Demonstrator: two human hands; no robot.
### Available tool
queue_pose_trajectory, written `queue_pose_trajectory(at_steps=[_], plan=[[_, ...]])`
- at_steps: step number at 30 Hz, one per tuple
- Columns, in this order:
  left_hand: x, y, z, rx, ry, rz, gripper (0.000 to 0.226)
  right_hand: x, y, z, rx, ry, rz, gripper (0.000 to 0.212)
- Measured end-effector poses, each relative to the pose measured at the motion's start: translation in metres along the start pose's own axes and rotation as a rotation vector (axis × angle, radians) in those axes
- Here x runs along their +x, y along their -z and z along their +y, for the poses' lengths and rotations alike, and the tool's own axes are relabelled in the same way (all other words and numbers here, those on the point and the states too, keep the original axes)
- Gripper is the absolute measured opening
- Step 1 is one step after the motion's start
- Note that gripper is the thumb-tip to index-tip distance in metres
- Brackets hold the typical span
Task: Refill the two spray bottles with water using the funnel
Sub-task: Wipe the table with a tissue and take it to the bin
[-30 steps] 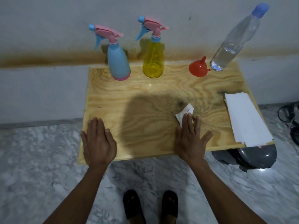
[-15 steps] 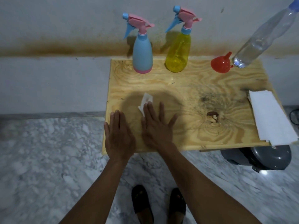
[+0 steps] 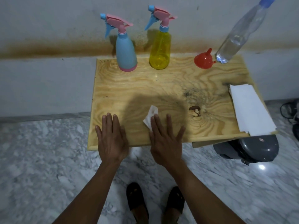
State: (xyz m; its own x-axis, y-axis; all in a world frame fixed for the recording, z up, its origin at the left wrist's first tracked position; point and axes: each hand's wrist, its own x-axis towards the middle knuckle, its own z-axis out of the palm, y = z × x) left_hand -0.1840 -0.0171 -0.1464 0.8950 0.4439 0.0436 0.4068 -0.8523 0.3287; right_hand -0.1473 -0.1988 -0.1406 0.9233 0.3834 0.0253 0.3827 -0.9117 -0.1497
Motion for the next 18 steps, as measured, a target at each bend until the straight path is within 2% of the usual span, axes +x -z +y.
queue_pose_trajectory(at_steps=[9,15,18], plan=[[-0.024,-0.017,0.065,-0.007,0.032,-0.070,0.065,-0.015,0.020,0.107,-0.064,-0.132,-0.025,0.057],[-0.042,-0.018,0.123,-0.070,0.003,-0.211,0.065,-0.032,0.034,0.158,-0.100,-0.180,-0.090,0.059],[-0.049,-0.014,0.160,-0.119,-0.053,-0.325,0.067,-0.042,0.055,0.180,0.076,-0.284,-0.123,0.055]])
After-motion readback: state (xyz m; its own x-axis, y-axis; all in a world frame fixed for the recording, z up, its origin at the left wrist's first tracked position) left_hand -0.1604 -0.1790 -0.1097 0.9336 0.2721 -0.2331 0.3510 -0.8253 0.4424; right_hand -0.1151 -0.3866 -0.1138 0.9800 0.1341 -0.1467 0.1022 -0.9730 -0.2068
